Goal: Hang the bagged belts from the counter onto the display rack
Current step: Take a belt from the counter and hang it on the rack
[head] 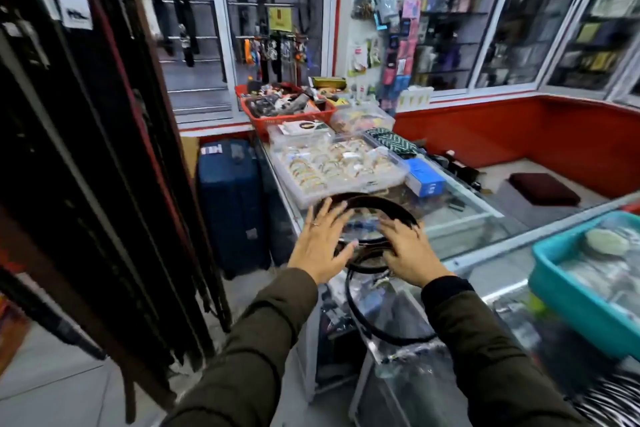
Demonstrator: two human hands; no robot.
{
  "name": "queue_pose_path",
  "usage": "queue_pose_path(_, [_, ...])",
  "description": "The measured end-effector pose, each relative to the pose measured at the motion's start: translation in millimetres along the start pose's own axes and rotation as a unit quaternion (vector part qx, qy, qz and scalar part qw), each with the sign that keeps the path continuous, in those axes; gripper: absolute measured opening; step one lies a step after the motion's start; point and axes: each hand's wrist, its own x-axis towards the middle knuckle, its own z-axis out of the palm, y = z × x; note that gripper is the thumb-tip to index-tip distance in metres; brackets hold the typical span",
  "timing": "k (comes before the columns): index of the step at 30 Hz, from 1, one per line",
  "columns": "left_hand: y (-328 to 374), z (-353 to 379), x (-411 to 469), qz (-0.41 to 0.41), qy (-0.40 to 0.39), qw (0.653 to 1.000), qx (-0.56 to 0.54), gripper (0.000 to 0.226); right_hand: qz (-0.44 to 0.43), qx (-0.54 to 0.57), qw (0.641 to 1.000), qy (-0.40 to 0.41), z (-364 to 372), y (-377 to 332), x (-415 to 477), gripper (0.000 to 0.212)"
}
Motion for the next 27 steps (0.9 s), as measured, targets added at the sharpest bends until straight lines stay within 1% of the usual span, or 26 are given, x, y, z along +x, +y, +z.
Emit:
queue_pose_path(2, [2, 9, 4, 0.017, -0.118, 0.993, 0.025, 0.073, 0.008, -0.019, 0.994, -0.109, 0, 7, -3, 0.066])
queue_pose_path(4, [3, 19, 5, 0.015, -0.202, 0.978, 0.054, 0.091, 0.015, -0.023, 0.989, -0.145, 6, 15, -7, 0.064])
queue_pose_path(5, [5, 24, 5, 0.02, -0.224, 0.971, 0.076, 0.1, 0.01, -0.03, 0.989, -0.142, 9, 17, -7, 0.06])
queue_pose_path(6, [8, 27, 4, 0.029, -0.237, 0.967, 0.094, 0.104, 0.005, -0.042, 0.99, -0.137, 12, 18, -8, 0.055])
queue_pose_path(7, [10, 30, 3, 0.034, -0.244, 0.963, 0.107, 0.101, 0.003, -0.05, 0.99, -0.13, 14, 19, -7, 0.051])
queue_pose_path(8, [11, 32, 4, 0.041, -0.241, 0.963, 0.115, 0.093, -0.004, -0.058, 0.991, -0.124, 14, 18, -7, 0.047])
queue_pose_path(10, [11, 35, 4, 0.049, -0.219, 0.968, 0.111, 0.071, -0.003, -0.061, 0.992, -0.106, 16, 20, -6, 0.038])
queue_pose_path(12, [11, 35, 3, 0.05, -0.195, 0.975, 0.097, 0.051, -0.006, -0.055, 0.994, -0.097, 14, 20, -5, 0.034])
queue_pose_path(14, [9, 31, 3, 0.043, -0.173, 0.98, 0.087, 0.04, -0.003, -0.045, 0.995, -0.085, 8, 19, -4, 0.034])
queue_pose_path(18, [5, 16, 3, 0.033, -0.112, 0.989, 0.093, 0.035, -0.007, -0.021, 0.999, -0.041, -10, 7, 1, 0.033])
queue_pose_path(21, [1, -3, 6, 0.021, -0.059, 0.994, 0.094, 0.036, -0.014, -0.011, 0.999, -0.031, -27, -10, 10, 0.033])
queue_pose_path(24, [-7, -27, 9, 0.019, 0.012, 0.996, 0.088, 0.035, -0.036, -0.007, 0.999, 0.001, -46, -30, 19, 0.035])
queue_pose_path(27, [-16, -50, 11, 0.015, 0.095, 0.994, 0.056, 0.029, -0.073, -0.01, 0.997, 0.034, -65, -54, 28, 0.037])
